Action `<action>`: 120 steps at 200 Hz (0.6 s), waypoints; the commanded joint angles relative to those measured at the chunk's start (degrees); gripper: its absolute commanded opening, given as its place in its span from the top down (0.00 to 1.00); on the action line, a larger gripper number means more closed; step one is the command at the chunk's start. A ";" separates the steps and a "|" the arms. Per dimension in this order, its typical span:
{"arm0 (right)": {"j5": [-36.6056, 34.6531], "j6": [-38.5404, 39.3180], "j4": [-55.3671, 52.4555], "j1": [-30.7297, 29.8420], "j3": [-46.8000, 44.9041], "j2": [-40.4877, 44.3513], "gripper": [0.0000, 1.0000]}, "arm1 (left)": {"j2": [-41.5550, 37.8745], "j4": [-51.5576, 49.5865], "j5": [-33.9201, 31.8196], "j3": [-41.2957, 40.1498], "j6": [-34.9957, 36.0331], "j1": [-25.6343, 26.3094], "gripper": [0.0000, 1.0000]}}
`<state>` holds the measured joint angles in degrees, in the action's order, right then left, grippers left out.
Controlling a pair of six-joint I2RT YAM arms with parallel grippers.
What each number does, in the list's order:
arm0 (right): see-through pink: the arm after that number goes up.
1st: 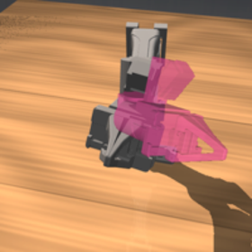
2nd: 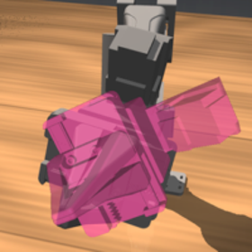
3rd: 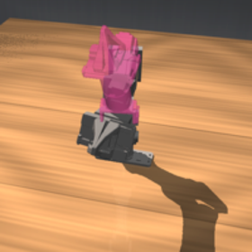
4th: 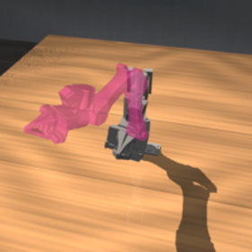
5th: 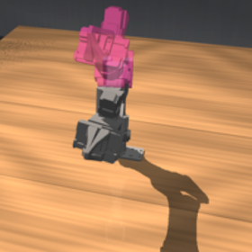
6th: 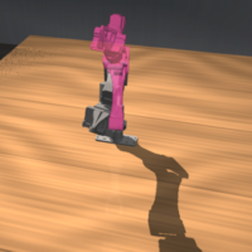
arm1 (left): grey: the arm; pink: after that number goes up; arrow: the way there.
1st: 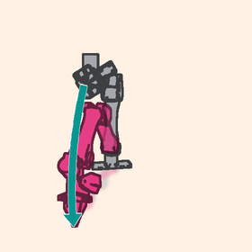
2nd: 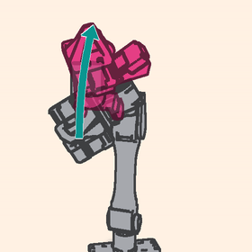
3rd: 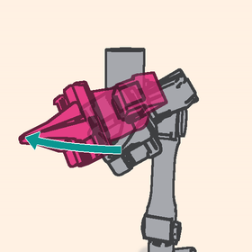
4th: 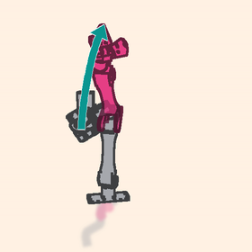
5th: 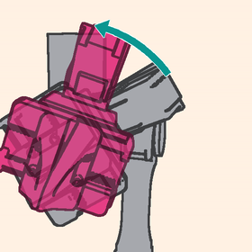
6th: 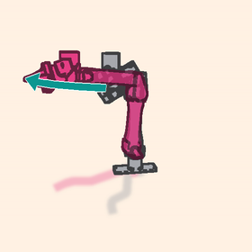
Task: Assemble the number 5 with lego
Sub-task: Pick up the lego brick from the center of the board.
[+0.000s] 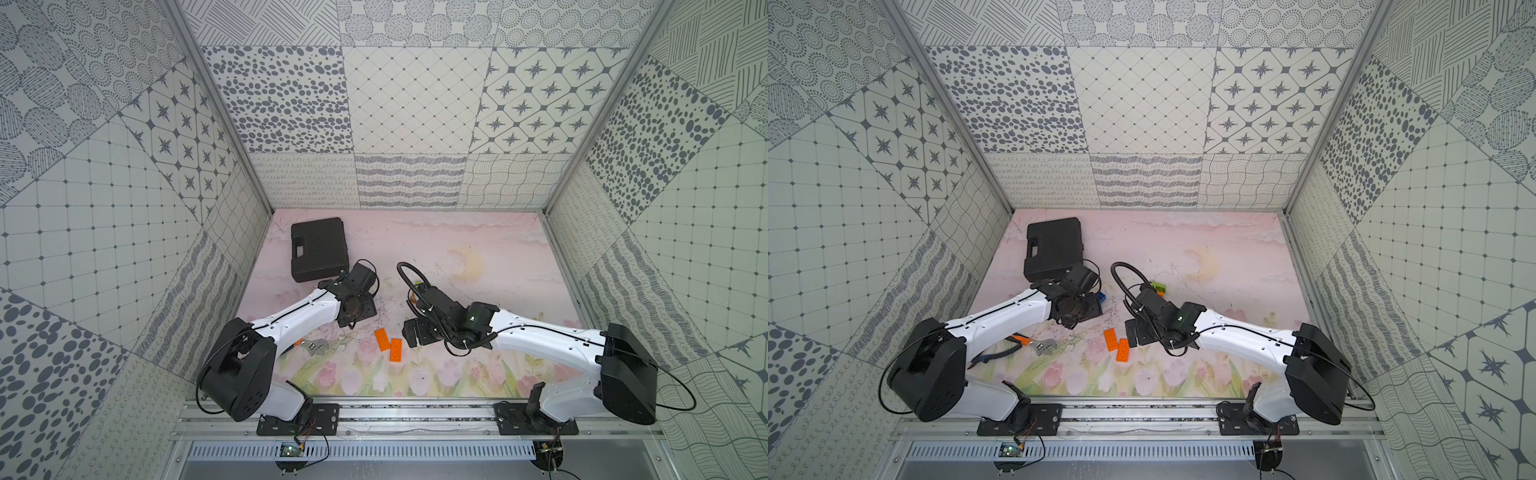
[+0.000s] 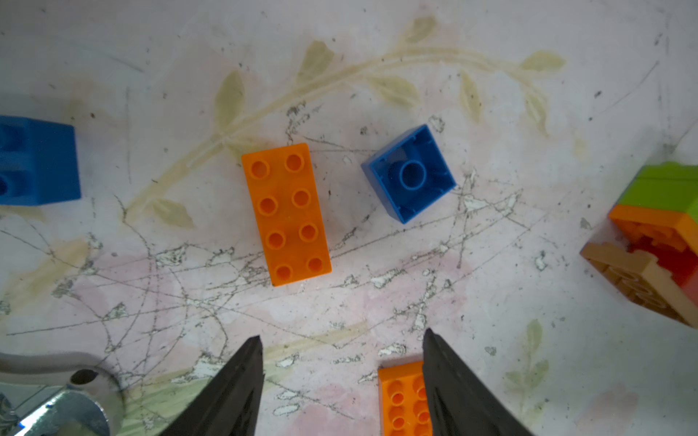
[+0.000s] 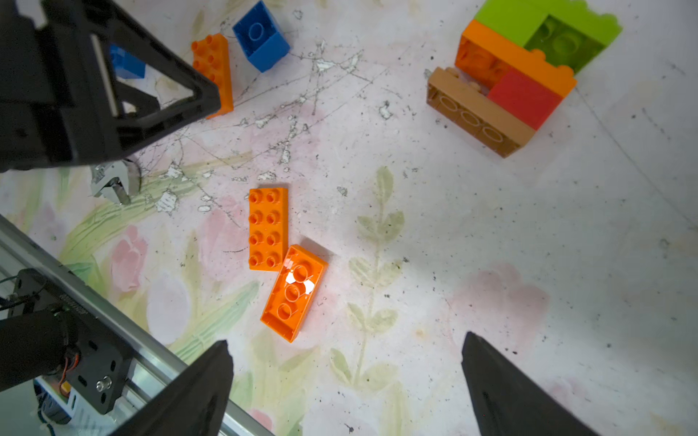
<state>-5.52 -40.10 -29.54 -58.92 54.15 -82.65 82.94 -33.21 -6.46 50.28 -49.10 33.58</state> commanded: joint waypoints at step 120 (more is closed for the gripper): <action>-2.68 -14.98 -6.80 -9.32 13.75 -22.83 0.22 | -17.80 -4.46 -7.66 -12.05 -11.11 -6.97 0.19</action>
<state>-6.00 -52.34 -31.83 -67.92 65.58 -103.02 68.51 -35.75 -10.98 40.40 -56.21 27.99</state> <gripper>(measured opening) 0.785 0.808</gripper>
